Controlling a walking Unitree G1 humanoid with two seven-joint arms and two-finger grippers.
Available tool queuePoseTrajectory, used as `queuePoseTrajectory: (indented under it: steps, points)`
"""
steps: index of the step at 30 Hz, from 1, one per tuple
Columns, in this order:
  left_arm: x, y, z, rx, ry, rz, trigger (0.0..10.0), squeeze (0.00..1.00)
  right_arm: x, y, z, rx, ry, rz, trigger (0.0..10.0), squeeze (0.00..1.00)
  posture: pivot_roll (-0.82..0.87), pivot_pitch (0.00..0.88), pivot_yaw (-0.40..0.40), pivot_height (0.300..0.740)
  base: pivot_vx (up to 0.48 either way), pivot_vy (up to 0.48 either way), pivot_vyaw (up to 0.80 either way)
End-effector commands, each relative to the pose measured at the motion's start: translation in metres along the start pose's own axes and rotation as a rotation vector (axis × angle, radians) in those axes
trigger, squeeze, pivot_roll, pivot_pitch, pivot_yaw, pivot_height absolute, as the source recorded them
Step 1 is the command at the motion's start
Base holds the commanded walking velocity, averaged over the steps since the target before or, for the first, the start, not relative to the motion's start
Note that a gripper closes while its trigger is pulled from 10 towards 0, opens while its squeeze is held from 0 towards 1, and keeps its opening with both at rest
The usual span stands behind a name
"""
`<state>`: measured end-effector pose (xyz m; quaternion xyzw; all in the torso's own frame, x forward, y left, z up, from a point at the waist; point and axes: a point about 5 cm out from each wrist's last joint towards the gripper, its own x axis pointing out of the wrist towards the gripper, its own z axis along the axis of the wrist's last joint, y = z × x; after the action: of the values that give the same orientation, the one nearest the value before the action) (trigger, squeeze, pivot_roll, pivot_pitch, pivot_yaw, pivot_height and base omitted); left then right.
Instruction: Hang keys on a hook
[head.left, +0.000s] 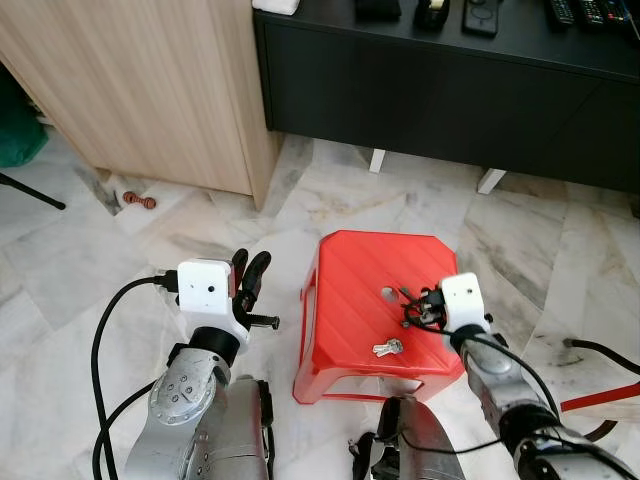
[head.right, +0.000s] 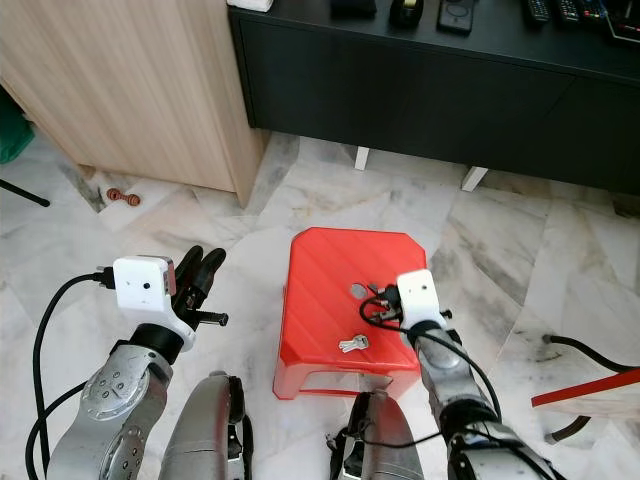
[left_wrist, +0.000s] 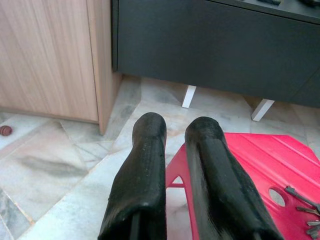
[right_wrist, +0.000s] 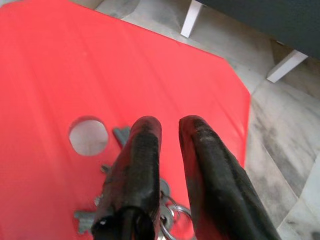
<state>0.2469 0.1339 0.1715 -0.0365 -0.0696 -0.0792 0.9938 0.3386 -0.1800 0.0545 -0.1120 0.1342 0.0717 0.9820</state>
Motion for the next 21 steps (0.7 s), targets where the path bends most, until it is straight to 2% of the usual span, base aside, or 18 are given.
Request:
queuePoseTrajectory:
  steps: [1,7,15,16,17,18,21]
  points:
    - [-0.003,-0.001,-0.003,-0.01,0.014,0.001,10.0,0.0,-0.003,0.003,-0.012,-0.01,0.061,0.011,10.0,1.0,0.23,0.296,-0.075,0.635,0.0,0.0,0.0]
    - [-0.005,-0.002,-0.002,-0.013,0.014,0.003,10.0,0.0,0.0,0.006,-0.013,-0.023,0.108,-0.007,10.0,1.0,0.23,0.311,-0.075,0.635,0.0,0.0,0.0]
    - [-0.011,-0.003,-0.001,-0.016,0.017,0.007,10.0,0.0,-0.003,0.01,-0.025,-0.037,0.198,-0.023,10.0,1.0,0.25,0.331,-0.079,0.635,0.0,0.0,0.0]
    - [-0.011,-0.003,-0.001,-0.017,0.017,0.008,10.0,0.0,-0.004,0.011,-0.027,-0.043,0.208,-0.021,10.0,0.95,0.25,0.335,-0.079,0.635,0.0,0.0,0.0]
    - [-0.011,-0.003,-0.001,-0.017,0.017,0.008,10.0,0.0,-0.004,0.011,-0.027,-0.043,0.208,-0.021,10.0,0.95,0.25,0.335,-0.079,0.635,0.0,0.0,0.0]
    - [-0.012,-0.003,0.0,-0.017,0.017,0.009,10.0,0.0,-0.004,0.012,-0.028,-0.047,0.214,-0.02,10.0,0.0,0.25,0.335,-0.079,0.635,0.0,0.0,0.0]
    - [-0.014,-0.005,0.0,-0.02,0.02,0.008,10.0,0.0,-0.007,0.011,-0.036,-0.033,0.252,-0.033,10.0,0.0,0.25,0.345,-0.078,0.635,0.0,0.0,0.0]
